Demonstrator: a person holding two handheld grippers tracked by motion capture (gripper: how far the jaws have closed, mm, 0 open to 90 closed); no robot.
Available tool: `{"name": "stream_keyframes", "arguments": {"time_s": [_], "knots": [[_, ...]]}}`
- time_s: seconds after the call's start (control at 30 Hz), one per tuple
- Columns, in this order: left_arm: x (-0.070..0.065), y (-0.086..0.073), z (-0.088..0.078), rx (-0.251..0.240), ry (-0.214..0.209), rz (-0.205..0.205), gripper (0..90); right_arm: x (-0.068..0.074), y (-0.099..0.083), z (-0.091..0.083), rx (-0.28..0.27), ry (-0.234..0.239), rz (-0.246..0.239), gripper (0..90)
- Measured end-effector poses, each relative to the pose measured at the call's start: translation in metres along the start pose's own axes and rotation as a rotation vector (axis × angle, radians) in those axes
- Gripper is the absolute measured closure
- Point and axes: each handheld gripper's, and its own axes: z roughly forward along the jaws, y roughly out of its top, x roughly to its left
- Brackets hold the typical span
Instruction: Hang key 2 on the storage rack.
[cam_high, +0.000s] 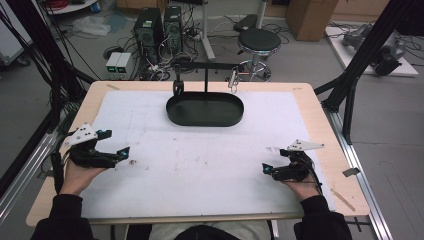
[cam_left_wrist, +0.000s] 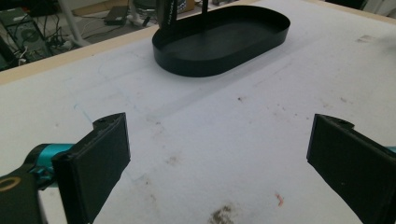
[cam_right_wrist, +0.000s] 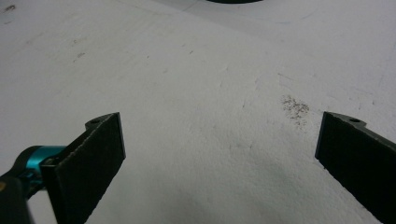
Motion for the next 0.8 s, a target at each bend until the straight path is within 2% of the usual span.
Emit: {"name": "stream_keyframes", "arguments": {"time_s": [0.3,0.47,0.53,0.67,0.8], "knots": [[0.009,-0.027,-0.017,-0.05,0.067,-0.043,6.4,0.001,0.0,0.0,0.003,-0.001,0.0,0.7],[0.01,-0.042,-0.026,-0.057,0.086,-0.07,6.4,0.001,-0.001,0.0,0.004,-0.001,0.001,0.8],[0.009,-0.048,-0.029,-0.053,0.08,-0.088,6.4,0.001,-0.001,0.001,0.002,0.0,-0.005,0.7],[0.007,-0.059,-0.034,-0.028,0.091,-0.086,6.4,0.001,-0.001,0.001,0.007,0.006,-0.009,0.7],[0.008,-0.062,-0.036,-0.04,0.103,-0.098,6.4,0.0,-0.002,0.002,0.007,0.008,-0.009,0.7]]}}
